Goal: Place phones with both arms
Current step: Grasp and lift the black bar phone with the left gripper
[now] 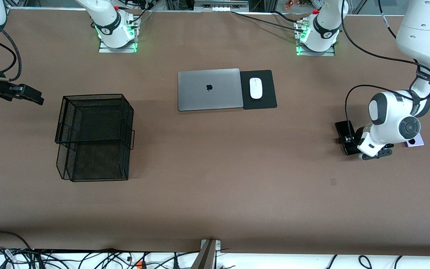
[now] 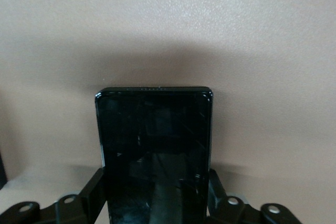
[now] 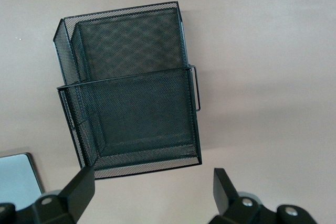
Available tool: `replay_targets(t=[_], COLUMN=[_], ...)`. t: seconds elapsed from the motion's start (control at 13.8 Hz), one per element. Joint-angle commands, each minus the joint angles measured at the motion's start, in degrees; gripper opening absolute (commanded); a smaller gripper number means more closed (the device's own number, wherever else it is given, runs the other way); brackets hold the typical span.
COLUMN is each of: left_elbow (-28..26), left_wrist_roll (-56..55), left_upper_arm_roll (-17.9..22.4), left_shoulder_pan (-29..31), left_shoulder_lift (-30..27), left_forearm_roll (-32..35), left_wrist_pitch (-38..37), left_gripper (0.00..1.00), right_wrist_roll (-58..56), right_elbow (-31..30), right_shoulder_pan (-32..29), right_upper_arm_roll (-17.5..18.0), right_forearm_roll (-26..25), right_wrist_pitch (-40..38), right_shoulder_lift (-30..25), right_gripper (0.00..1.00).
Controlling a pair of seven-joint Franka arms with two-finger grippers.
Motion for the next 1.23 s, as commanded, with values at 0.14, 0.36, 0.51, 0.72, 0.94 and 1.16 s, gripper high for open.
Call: replay_targets(t=[0.14, 0.36, 0.51, 0.72, 0.94, 1.16], left_elbow=[0.6, 6.72, 14.8, 21.24, 30.8, 36.44], left_wrist_roll=[0.49, 0.06, -0.21, -8.59, -13.92, -17.42], left_upper_arm_roll=[-0.59, -1.99, -3.66, -3.66, -3.66, -3.75], left_shoulder_pan=[0.23, -0.47, -1.61, -9.93, -19.08, -27.15], left_shoulder_lift=[-0.9, -3.01, -2.4, -0.82, 5.4, 10.07], left_forearm_roll=[-1.25, -1.25, -1.25, -2.13, -2.21, -5.2], left_wrist_pitch=[-1.08, -9.64, -18.1, -19.89, -19.81, -19.19], left_gripper=[0.29, 0.3, 0.3, 0.37, 0.33, 0.36], right_wrist_roll=[-0.54, -0.54, -0.54, -0.54, -0.54, -0.54], right_elbow=[0.17, 0.17, 0.17, 0.17, 0.17, 0.17], right_shoulder_pan=[0.26, 0.26, 0.26, 0.26, 0.26, 0.26], right_upper_arm_roll=[-0.16, -0.16, -0.16, -0.16, -0.24, -0.24], right_forearm_roll=[0.02, 0.03, 0.02, 0.11, 0.2, 0.2], right_wrist_pitch=[0.31, 0.31, 0.31, 0.4, 0.48, 0.48], right_shoulder_lift=[-0.07, -0.07, -0.07, 0.02, 0.19, 0.19], right_gripper=[1.0, 1.0, 1.0, 1.0, 1.0, 1.0])
